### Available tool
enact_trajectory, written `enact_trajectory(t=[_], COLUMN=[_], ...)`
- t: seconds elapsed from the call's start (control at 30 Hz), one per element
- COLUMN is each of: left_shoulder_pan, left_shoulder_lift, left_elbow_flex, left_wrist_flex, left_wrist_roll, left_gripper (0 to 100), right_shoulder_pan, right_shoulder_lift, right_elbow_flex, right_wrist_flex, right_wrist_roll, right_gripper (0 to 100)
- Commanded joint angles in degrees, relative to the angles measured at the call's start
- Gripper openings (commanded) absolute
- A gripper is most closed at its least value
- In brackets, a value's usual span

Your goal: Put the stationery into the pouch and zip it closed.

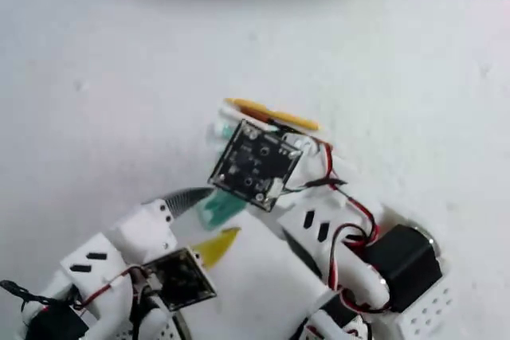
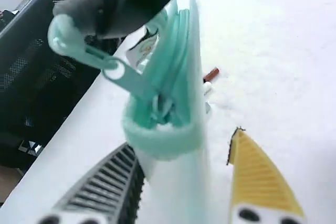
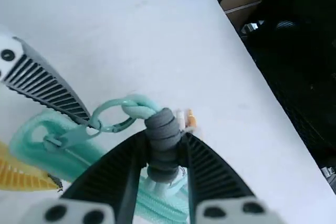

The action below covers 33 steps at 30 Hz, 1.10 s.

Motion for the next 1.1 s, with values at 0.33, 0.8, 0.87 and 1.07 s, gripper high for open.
enact_trajectory(t=[0.33,0.8,0.87,1.07], left_shoulder_pan=[-6.90,-10.68,-10.24,-10.24], left_shoulder_lift=[-0.04,-0.04,-0.04,-0.04], left_elbow_flex=[13.98,16.35,13.19,13.27], left_wrist_flex=[-32.62,-23.65,-17.05,-12.66], left_wrist_roll=[31.82,33.41,30.59,23.74], left_gripper=[13,19,25,24], right_shoulder_pan=[1.98,1.80,1.80,-2.77], right_shoulder_lift=[-0.04,-0.22,-0.31,-0.48], right_elbow_flex=[-1.32,5.98,5.98,7.74], right_wrist_flex=[-10.42,-9.45,-9.45,-7.87], right_wrist_roll=[-0.44,-4.57,-4.57,-4.57], right_gripper=[1.7,1.7,1.7,1.7])
